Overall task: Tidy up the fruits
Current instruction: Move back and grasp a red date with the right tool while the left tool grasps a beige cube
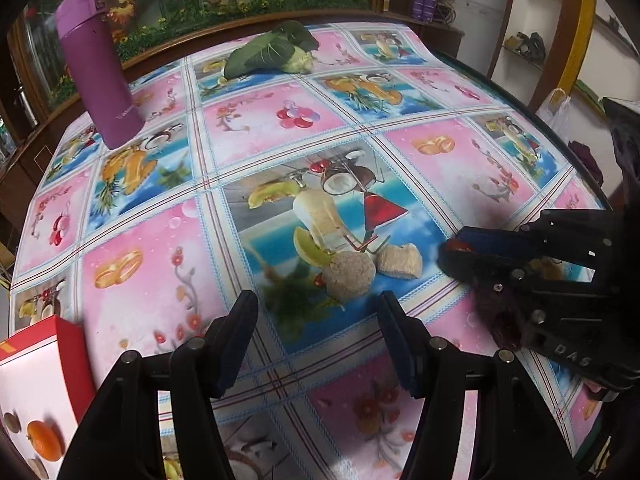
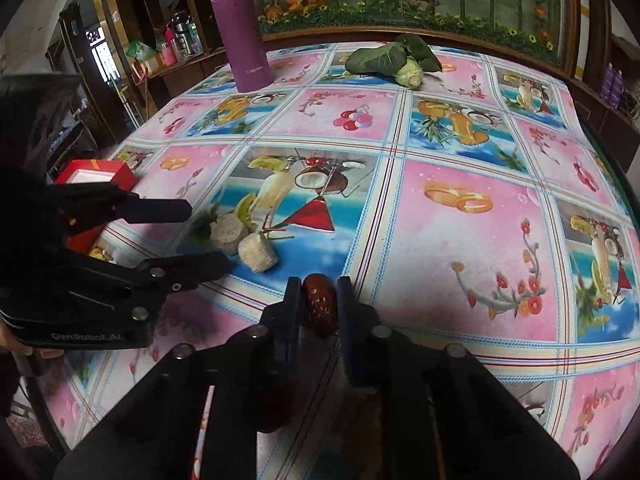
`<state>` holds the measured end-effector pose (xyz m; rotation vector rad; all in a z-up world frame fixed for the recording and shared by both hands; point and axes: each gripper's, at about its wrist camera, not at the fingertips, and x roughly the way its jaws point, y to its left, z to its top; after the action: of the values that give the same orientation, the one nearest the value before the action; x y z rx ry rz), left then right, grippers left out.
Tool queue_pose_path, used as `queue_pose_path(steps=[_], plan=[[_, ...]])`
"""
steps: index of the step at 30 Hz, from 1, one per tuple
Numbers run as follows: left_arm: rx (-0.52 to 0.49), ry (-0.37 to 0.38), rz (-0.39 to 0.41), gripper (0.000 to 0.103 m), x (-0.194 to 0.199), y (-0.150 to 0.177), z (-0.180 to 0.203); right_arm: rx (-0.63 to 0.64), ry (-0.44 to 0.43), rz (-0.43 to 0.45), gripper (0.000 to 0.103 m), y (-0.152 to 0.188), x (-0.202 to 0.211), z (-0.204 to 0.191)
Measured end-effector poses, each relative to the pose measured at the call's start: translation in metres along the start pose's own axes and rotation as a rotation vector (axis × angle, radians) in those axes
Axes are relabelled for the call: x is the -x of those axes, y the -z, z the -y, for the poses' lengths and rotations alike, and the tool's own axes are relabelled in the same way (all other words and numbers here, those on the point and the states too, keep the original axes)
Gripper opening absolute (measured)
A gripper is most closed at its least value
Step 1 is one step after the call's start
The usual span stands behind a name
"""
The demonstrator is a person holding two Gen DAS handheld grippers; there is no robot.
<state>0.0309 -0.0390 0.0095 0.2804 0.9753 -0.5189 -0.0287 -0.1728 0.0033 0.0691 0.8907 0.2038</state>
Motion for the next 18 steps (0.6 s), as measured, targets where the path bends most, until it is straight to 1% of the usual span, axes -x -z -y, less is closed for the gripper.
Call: queue_pose_path(steps=[4, 7, 8, 10, 15, 18], plan=[[-0.002, 0.008, -0.002, 0.061, -0.005, -0.004, 0.003, -0.056, -0.005, -0.002, 0.019, 0.000, 0.004, 0.010], [0.004, 0.007, 0.007, 0.060, -0.008, -0.007, 0.003, -0.107, -0.027, 0.008, 0.019, 0.000, 0.009, 0.020], [0.006, 0.007, 0.010, 0.058, -0.009, -0.008, 0.003, -0.122, -0.030, 0.009, 0.019, 0.000, 0.010, 0.022], [0.005, 0.008, 0.019, 0.044, -0.009, -0.010, 0.005, -0.149, -0.026, 0.008, 0.019, 0.000, 0.011, 0.027], [0.014, 0.005, 0.042, 0.026, -0.009, -0.011, 0.006, -0.200, -0.020, 0.012, 0.019, 0.001, 0.012, 0.035], [0.043, 0.016, 0.047, 0.026, -0.007, -0.008, 0.002, -0.216, -0.014, 0.027, 0.019, 0.001, 0.016, 0.039]])
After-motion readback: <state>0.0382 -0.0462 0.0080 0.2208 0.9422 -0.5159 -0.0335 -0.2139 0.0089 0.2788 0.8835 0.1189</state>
